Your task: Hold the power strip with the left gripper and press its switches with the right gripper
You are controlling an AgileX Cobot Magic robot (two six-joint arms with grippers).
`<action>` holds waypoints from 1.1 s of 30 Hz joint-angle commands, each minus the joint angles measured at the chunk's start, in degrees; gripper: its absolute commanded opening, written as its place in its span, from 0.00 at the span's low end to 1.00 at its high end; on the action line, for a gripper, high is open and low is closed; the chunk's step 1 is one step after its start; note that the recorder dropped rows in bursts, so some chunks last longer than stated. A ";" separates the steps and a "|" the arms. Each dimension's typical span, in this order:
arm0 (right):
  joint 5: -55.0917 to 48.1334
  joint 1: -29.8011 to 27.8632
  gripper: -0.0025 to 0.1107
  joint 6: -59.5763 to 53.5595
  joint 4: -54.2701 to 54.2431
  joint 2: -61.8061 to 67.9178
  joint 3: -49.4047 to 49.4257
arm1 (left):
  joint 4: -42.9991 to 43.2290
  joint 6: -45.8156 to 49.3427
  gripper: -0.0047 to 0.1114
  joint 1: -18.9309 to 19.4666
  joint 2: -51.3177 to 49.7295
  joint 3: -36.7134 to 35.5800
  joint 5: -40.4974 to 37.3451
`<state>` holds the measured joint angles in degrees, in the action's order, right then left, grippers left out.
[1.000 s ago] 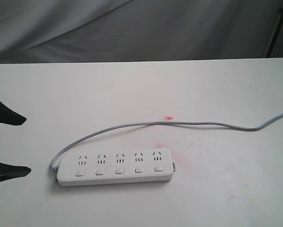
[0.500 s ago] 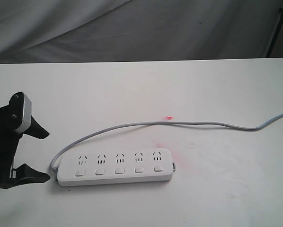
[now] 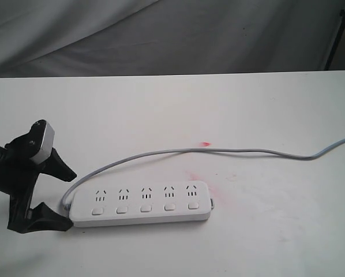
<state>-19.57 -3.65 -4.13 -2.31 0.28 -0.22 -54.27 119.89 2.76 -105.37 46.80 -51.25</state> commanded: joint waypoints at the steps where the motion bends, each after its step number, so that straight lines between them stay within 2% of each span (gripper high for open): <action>1: 0.08 -0.43 0.26 -0.05 -0.13 -0.28 0.22 | -0.69 0.11 0.94 -2.68 -0.26 0.24 0.71; 4: 0.08 -0.43 0.26 -0.05 -0.13 -0.28 0.22 | -0.69 0.11 0.94 -6.34 -0.26 0.24 5.25; 7: 0.08 -0.43 0.26 -0.05 -0.13 -0.28 0.22 | -0.69 0.11 0.94 -7.74 -0.26 0.24 4.92; 12: 0.08 -0.43 0.26 -0.05 -0.13 -0.28 0.22 | -0.84 0.11 0.94 -7.74 -0.26 0.24 6.85; 33: 0.08 -0.43 0.26 -0.05 -0.13 -0.28 0.22 | -0.93 0.11 0.94 -7.74 -1.54 0.24 6.87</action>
<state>-19.57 -3.65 -4.13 -2.31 0.28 -0.22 -54.61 119.89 -4.75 -106.10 46.92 -44.45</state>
